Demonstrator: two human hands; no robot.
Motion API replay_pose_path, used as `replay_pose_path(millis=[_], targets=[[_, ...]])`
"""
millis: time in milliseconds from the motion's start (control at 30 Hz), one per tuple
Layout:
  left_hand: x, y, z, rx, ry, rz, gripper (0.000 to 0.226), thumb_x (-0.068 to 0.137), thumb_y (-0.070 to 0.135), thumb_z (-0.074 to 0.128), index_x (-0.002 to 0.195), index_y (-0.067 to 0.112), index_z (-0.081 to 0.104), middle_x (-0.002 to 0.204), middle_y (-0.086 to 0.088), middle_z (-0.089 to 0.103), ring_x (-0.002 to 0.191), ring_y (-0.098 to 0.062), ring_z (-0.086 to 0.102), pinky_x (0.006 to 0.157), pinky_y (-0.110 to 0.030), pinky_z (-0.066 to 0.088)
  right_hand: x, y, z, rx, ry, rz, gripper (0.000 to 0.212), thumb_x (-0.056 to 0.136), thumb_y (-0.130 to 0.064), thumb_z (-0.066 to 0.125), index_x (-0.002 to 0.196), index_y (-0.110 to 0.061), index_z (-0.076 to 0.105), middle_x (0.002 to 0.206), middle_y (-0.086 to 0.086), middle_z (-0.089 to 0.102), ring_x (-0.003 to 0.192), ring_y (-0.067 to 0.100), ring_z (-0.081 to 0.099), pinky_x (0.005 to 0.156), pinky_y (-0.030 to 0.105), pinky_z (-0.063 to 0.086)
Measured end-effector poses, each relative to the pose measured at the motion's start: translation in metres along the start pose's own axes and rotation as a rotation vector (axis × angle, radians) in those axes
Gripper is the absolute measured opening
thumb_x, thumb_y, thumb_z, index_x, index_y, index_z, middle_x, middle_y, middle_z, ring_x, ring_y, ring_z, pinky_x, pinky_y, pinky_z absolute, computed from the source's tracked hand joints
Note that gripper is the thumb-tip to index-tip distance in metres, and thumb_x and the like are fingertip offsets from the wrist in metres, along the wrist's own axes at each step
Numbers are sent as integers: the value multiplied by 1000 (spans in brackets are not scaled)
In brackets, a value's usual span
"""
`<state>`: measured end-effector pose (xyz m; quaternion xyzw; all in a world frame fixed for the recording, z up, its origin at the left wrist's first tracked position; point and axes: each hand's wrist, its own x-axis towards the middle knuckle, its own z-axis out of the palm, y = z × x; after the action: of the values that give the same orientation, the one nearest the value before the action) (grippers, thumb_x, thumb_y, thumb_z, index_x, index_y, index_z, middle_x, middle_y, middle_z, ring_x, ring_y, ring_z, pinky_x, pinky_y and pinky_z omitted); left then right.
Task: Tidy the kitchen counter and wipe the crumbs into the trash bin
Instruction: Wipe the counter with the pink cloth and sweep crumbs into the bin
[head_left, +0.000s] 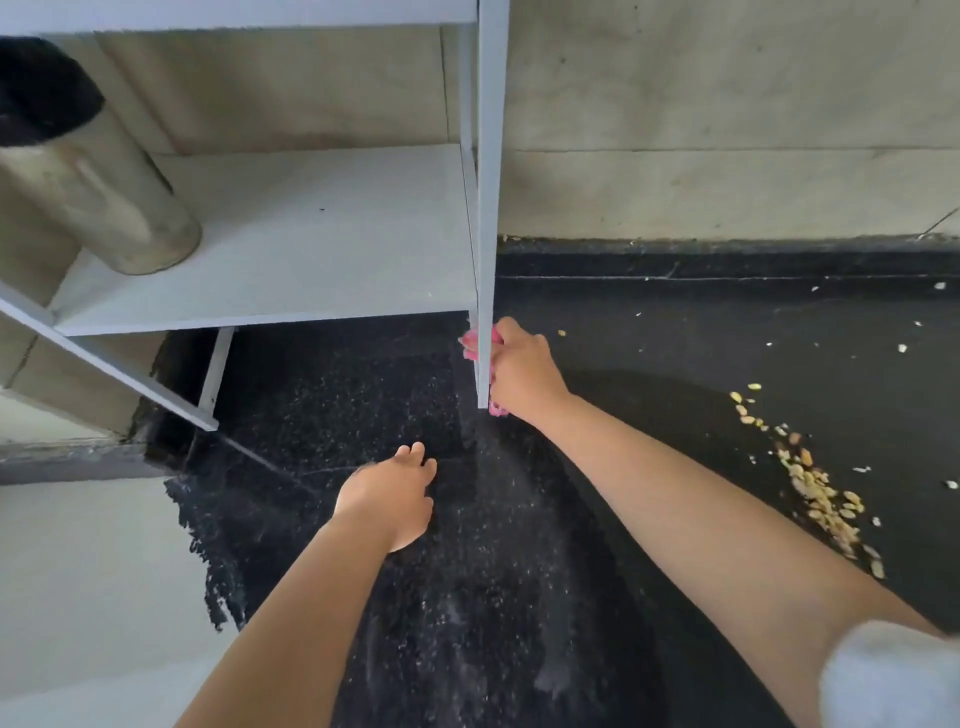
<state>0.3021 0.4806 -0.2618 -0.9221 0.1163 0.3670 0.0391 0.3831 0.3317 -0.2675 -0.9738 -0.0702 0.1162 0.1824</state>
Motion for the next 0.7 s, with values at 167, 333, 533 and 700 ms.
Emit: replay_pose_path(millis=[167, 333, 533, 700], targets=[[1, -1, 14, -15, 75, -7, 53, 102, 24, 28, 151, 20, 8, 159, 5, -7, 148, -14, 9, 110, -33, 36, 23, 20, 16, -48, 65, 26, 51, 89, -12, 51, 137, -16, 37, 135, 12, 37, 123, 33, 38, 98, 40, 31], [1, 5, 9, 77, 50, -19, 53, 102, 25, 25, 151, 18, 7, 159, 1, -6, 148, -14, 5, 111, -34, 33, 45, 40, 9, -199, 148, 79, 65, 75, -16, 71, 134, -14, 42, 129, 9, 42, 113, 26, 46, 98, 34, 29], [3, 14, -14, 163, 66, -82, 42, 102, 27, 27, 139, 16, 42, 148, -2, 37, 130, -23, 44, 100, -34, 42, 18, 114, -10, -264, 247, 286, 49, 78, -12, 62, 125, -16, 53, 126, 12, 46, 107, 30, 54, 94, 35, 30], [13, 40, -13, 89, 318, 98, 33, 100, 22, 31, 126, 14, 51, 142, 1, 42, 133, -15, 39, 105, -26, 37, -58, 201, -34, -362, 280, 410, 27, 85, -9, 54, 111, -9, 62, 113, 20, 50, 98, 38, 56, 94, 38, 30]])
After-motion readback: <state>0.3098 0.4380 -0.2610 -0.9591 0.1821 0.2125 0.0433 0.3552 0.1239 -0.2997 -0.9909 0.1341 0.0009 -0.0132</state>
